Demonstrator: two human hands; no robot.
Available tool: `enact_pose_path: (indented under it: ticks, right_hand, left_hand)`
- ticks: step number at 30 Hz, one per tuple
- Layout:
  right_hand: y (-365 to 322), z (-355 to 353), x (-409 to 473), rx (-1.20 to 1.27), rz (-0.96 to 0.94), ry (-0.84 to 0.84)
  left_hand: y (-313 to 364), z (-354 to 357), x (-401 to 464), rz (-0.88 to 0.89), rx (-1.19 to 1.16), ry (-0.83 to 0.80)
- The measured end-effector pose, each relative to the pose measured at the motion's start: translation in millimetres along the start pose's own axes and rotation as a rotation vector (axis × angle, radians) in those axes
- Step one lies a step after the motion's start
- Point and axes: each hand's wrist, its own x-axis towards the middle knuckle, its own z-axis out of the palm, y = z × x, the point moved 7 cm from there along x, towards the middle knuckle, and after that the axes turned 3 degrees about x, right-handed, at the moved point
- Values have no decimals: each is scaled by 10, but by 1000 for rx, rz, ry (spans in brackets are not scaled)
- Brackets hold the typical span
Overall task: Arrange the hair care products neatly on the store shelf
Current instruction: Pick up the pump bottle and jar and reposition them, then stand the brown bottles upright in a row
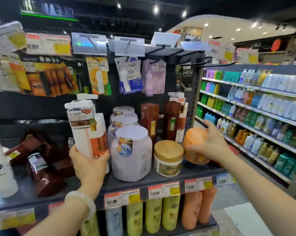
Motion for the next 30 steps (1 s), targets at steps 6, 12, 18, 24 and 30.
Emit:
enact_pose_path:
  ticks: [6, 12, 18, 24, 30]
  right_hand:
    - [214, 281, 45, -36, 22, -112]
    - [265, 402, 92, -174, 15, -248]
    - [139, 384, 76, -464, -10, -335]
    - [-1027, 175, -41, -136, -333, -160]
    - [-1944, 836, -421, 78, -480, -297]
  left_hand:
    - [-15, 4, 5, 5, 17, 27]
    - [-39, 22, 17, 13, 72, 4]
    - [10, 0, 2, 48, 157, -35]
    - [86, -63, 18, 81, 247, -114]
    - [113, -160, -13, 72, 382, -36]
